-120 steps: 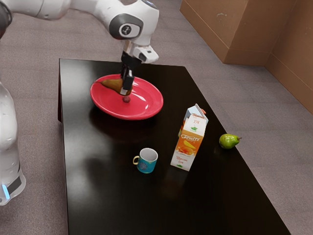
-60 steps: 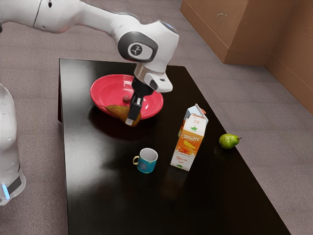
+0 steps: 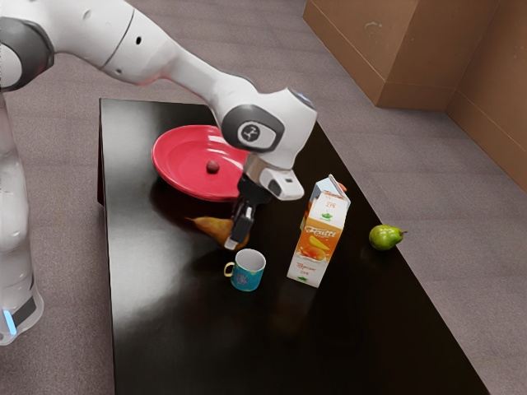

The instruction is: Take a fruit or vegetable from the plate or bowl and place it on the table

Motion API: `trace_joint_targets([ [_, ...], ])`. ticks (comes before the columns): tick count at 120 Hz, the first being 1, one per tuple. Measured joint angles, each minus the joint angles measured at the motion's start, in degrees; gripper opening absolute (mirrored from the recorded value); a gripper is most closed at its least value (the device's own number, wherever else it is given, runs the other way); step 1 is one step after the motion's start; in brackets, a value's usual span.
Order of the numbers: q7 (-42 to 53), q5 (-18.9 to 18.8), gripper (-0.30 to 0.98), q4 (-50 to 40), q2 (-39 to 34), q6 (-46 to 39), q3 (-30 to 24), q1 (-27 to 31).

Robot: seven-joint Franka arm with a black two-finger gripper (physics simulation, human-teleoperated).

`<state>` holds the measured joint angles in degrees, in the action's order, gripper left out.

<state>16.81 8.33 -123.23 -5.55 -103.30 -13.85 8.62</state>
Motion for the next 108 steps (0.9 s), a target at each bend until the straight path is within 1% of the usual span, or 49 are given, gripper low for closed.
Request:
trace_joint_targets([
  [11,-0.12,0.19,0.44,0.0,0.17,-1.03,0.05,0.0],
  [20,-0.14,0.39,0.52,-0.01,0.17,-1.48,0.04,0.06],
  [36,-0.15,0.55,0.62,0.06,-0.16,-1.76,-0.03,0.06],
  [57,-0.1,0.5,0.66,0.4,-2.83,-0.48,-0.04,0.07],
  [73,-0.11,0.48,0.67,0.78,-7.42,2.1,-0.04,0.07],
  [108,-0.17,0.44,0.68,5.74,-12.28,8.41,-0.05,0.07],
])
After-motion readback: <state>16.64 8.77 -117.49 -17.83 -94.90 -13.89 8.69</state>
